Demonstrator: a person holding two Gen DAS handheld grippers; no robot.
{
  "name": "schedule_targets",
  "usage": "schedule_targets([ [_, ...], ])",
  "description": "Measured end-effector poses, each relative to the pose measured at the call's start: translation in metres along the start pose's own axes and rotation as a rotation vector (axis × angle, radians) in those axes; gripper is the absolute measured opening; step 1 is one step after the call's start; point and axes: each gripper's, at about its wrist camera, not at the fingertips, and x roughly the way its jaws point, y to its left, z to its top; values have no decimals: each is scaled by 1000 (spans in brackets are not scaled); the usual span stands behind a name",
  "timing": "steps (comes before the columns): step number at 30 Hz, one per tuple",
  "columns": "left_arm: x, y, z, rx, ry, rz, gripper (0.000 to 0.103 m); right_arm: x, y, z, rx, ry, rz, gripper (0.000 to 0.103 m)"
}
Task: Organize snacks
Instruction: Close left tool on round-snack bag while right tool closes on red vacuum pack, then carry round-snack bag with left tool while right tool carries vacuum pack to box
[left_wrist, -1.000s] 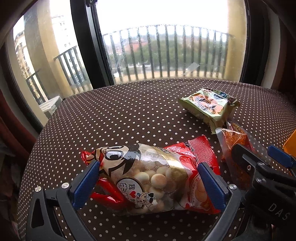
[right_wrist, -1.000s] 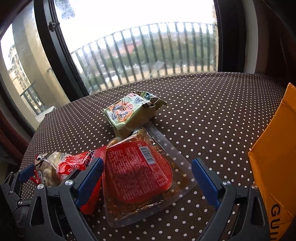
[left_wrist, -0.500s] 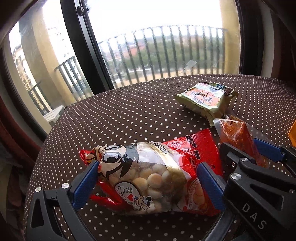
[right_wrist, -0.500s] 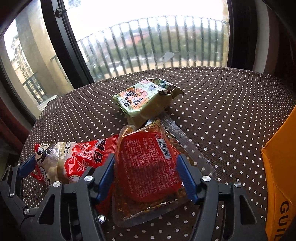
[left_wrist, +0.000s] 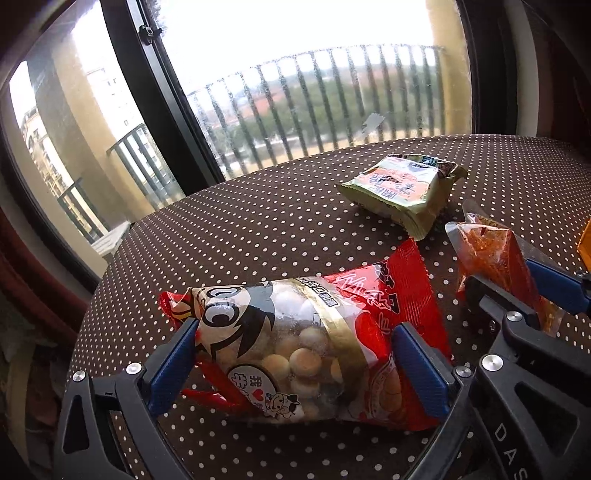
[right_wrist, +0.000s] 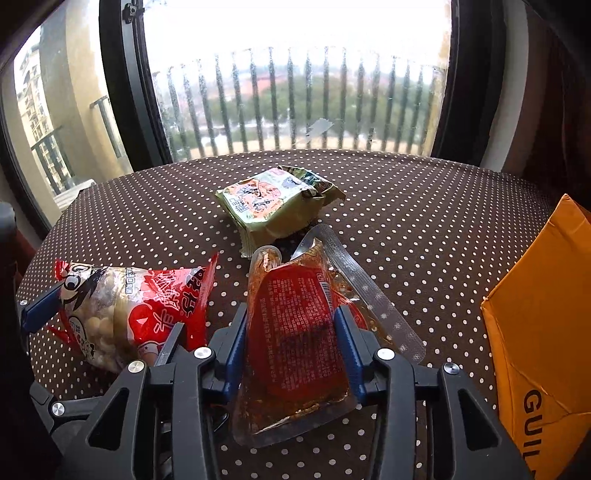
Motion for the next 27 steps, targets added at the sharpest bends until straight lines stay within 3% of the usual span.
schedule_targets([
  [11, -13, 3, -8, -28, 11, -26, 92, -13, 8, -6, -31, -3, 51, 45],
  [27, -39, -9, -24, -76, 44, -56, 88, -45, 6, -23, -42, -43, 89, 44],
])
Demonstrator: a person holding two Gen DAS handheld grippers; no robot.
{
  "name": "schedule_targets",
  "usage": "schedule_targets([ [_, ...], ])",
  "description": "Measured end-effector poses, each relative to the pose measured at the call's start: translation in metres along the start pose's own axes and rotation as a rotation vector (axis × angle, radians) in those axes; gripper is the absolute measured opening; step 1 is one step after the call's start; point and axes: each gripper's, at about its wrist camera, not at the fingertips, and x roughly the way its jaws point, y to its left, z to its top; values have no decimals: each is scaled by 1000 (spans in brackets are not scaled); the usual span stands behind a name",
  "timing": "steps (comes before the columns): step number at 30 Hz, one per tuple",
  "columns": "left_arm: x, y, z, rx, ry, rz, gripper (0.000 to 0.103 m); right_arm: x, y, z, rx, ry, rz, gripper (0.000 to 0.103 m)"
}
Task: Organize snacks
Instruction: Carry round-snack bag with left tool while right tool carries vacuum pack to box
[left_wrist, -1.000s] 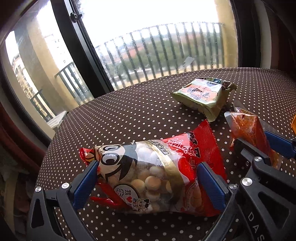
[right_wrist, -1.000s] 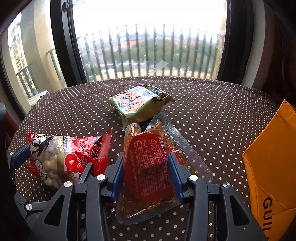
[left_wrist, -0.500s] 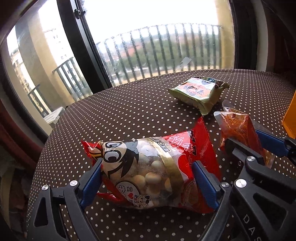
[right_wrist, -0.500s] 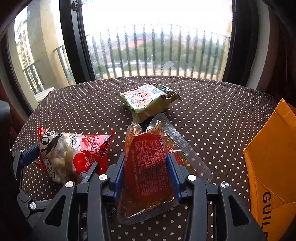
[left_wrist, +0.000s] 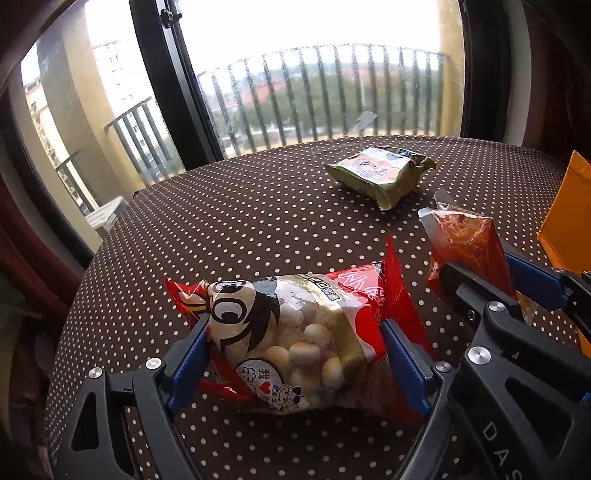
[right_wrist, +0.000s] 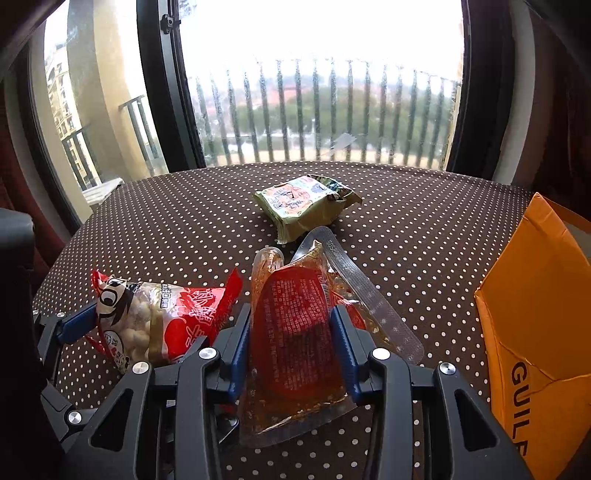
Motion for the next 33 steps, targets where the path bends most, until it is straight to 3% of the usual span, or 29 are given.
schedule_targets([
  [22, -65, -31, -51, -51, -27, -126, 82, -54, -25, -48, 30, 4, 21, 42],
  [33, -93, -28, -50, -77, -85, -157, 81, -82, -25, -49, 30, -27, 24, 41],
])
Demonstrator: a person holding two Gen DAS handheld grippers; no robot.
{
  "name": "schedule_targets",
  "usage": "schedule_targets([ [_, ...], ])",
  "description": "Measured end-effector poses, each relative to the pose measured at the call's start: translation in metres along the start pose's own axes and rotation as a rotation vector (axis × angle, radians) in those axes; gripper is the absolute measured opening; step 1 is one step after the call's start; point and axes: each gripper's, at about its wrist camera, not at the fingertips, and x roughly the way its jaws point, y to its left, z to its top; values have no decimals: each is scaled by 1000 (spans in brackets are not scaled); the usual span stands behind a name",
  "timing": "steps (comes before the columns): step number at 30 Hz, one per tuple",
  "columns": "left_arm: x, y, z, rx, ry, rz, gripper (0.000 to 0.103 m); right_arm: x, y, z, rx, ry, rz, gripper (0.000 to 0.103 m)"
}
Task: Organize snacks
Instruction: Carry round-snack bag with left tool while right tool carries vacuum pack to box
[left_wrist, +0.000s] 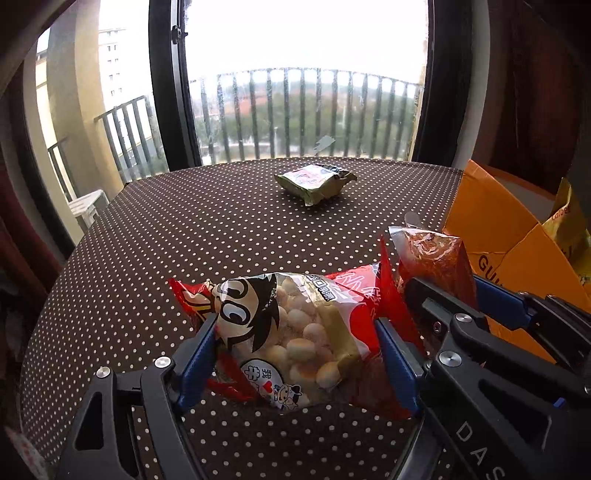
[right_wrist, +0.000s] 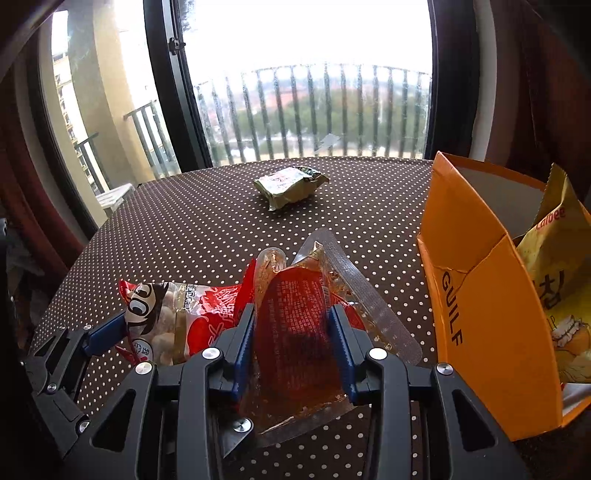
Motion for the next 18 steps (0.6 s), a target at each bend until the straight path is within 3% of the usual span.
schedule_targets([
  [18, -67, -24, 27, -23, -116, -37, 81, -72, -13, 29, -22, -160, -37, 41],
])
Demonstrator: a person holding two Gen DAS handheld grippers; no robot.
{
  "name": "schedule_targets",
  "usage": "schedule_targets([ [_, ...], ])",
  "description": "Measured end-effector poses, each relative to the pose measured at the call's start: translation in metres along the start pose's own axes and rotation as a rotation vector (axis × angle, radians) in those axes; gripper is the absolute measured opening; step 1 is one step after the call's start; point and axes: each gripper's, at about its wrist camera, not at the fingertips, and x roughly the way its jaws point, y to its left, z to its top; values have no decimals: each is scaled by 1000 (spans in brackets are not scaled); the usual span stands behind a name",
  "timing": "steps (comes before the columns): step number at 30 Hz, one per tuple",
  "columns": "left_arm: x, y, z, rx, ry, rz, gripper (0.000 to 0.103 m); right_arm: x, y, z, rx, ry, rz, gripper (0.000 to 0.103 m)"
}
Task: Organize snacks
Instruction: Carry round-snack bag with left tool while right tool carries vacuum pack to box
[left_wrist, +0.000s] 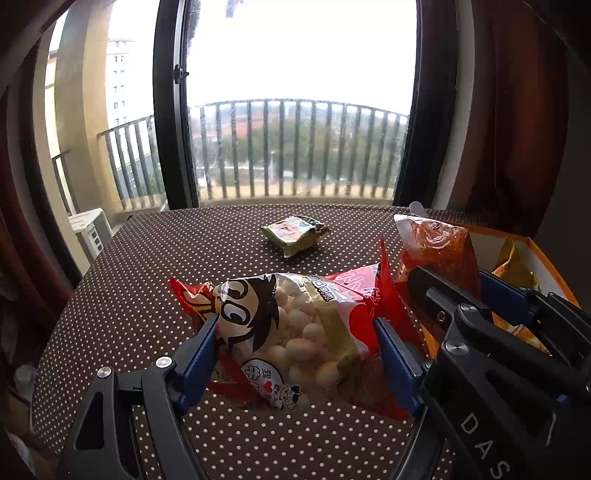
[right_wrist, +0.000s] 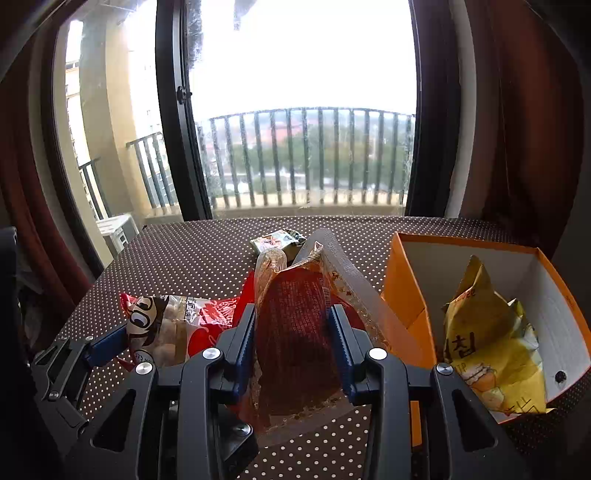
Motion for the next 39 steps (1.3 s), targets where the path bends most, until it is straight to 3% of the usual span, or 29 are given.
schedule_targets([
  [18, -38, -65, 30, 86, -134, -56, 80, -44, -48, 20, 71, -118, -44, 41],
  [24, -44, -84, 27, 109, -137, -102, 79, -52, -67, 19, 100, -135, -67, 41],
  [39, -14, -116, 25, 134, -82, -187, 79, -60, -117, 3, 158, -118, -131, 41],
])
